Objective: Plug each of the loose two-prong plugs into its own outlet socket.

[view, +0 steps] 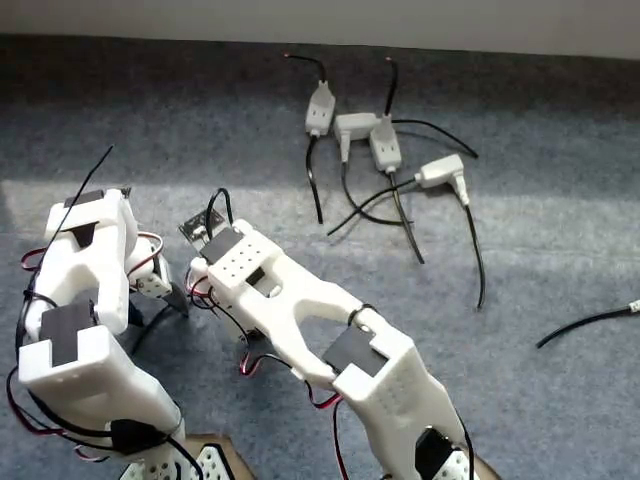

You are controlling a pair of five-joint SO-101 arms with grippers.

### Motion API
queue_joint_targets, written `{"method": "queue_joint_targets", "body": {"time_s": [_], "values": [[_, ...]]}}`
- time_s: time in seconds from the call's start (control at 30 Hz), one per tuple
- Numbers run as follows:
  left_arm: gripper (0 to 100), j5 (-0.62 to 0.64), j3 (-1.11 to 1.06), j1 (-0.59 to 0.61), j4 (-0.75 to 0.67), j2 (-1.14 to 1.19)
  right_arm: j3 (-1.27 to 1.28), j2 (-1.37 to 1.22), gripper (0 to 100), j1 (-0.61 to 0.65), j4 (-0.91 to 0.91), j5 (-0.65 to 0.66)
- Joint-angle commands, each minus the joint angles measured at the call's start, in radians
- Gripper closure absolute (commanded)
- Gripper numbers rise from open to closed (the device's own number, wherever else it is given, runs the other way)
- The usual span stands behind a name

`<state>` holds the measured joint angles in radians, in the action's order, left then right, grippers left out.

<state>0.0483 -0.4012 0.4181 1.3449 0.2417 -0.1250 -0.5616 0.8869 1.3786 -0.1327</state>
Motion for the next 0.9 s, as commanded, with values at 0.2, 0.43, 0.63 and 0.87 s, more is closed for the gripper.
{"method": "queue_joint_targets", "body": {"time_s": [0.2, 0.43, 0.63, 0.87], "values": [[75, -0.006, 0.045, 0.142, -0.026, -0.004, -0.005, 0.297, 99.2, -0.018, 0.001, -0.006], [75, -0.006, 0.082, 0.168, -0.017, -0.004, -0.004, 0.272, 99.2, -0.101, -0.031, -0.006], [75, -0.005, 0.082, 0.163, -0.017, -0.005, -0.008, 0.166, 99.2, -0.131, -0.054, -0.008], [75, -0.005, 0.071, 0.131, -0.017, -0.004, -0.005, 0.154, 99.2, -0.061, -0.110, -0.011]]}}
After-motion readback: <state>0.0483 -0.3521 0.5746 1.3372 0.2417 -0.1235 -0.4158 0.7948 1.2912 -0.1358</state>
